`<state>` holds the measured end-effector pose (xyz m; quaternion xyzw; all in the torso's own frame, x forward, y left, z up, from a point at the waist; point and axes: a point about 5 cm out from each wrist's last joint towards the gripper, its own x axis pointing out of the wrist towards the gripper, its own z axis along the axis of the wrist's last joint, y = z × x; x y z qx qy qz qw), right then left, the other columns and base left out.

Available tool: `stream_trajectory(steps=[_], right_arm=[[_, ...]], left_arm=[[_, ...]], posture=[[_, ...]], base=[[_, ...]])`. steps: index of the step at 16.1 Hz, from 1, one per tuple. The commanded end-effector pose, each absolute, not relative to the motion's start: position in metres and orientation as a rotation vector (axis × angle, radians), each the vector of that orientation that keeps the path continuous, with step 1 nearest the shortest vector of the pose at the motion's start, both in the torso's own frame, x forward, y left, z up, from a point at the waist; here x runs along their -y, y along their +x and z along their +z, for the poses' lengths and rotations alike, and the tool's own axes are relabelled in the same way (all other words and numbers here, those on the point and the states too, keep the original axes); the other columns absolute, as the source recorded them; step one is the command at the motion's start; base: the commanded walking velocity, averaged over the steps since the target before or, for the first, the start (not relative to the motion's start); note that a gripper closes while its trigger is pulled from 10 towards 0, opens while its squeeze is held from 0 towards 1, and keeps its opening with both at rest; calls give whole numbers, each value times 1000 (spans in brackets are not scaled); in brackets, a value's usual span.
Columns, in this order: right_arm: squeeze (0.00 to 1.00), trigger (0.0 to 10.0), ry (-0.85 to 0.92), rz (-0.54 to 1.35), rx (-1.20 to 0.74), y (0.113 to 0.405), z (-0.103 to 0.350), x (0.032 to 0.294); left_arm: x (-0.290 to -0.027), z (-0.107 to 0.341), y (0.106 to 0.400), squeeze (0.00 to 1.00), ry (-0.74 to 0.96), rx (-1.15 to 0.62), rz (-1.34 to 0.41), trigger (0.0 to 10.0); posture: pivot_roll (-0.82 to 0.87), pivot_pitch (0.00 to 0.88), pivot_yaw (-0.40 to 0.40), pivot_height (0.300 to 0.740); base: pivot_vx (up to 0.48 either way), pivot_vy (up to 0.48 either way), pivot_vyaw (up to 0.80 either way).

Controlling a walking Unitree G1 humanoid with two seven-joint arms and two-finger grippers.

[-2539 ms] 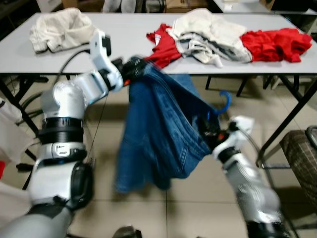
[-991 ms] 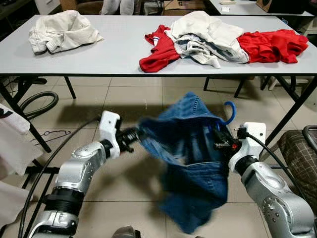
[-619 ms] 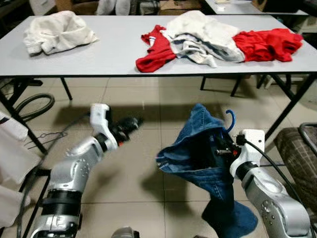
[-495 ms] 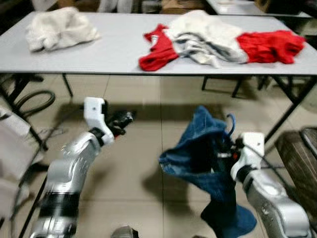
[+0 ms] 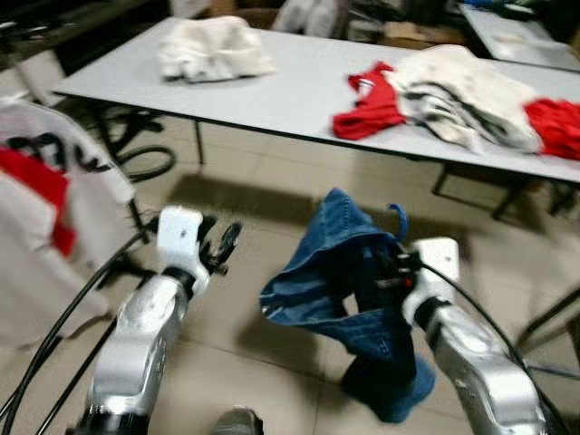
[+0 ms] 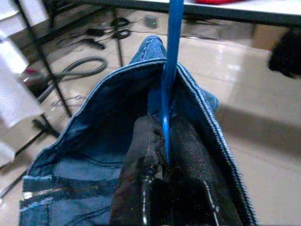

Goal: Hang hanger

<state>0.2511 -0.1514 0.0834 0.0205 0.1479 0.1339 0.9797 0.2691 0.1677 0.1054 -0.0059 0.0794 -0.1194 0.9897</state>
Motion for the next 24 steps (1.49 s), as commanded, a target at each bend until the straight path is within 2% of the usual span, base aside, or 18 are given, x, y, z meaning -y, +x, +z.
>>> stream_trajectory(steps=[1, 3, 5, 7, 9, 12, 15, 17, 24], right_arm=[[0, 10000, 15, 254, -268, 254, 85, 154], [0, 10000, 54, 242, -287, 249, 75, 156], [0, 10000, 131, 268, -282, 243, 75, 149], [0, 10000, 86, 329, -307, 239, 68, 147], [0, 10000, 83, 322, -339, 241, 68, 156], [0, 10000, 88, 288, -321, 254, 73, 160], [0, 10000, 92, 312, -324, 252, 74, 154], [0, 10000, 80, 285, -354, 259, 62, 158], [0, 10000, 181, 274, -342, 268, 59, 151]], left_arm=[[-174, 98, 265, 0, -38, -175, -187, 10000], [-190, 84, 251, 0, -33, -193, -75, 10000], [-193, 90, 245, 0, 26, -183, -80, 10000], [-188, 95, 246, 0, 63, -161, -139, 10000], [-177, 97, 249, 0, 53, -160, -189, 10000], [-176, 95, 266, 0, 34, -162, -191, 10000], [-184, 100, 263, 0, 38, -172, -202, 10000], [-186, 93, 268, 0, 28, -172, -165, 10000], [-190, 99, 273, 0, 55, -160, -169, 10000]], posture=[[7, 0, -5, 740], [39, 0, -45, 740], [57, 0, -61, 740], [50, 0, -45, 740], [41, 0, -25, 740], [4, 0, 23, 740], [10, 0, 6, 740], [45, 0, -31, 740], [57, 0, -28, 740]], base=[[0, 0, 800], [0, 0, 800], [0, 0, 800], [0, 0, 800], [0, 0, 800], [0, 0, 800], [0, 0, 800], [283, 0, 800], [371, 0, 800]])
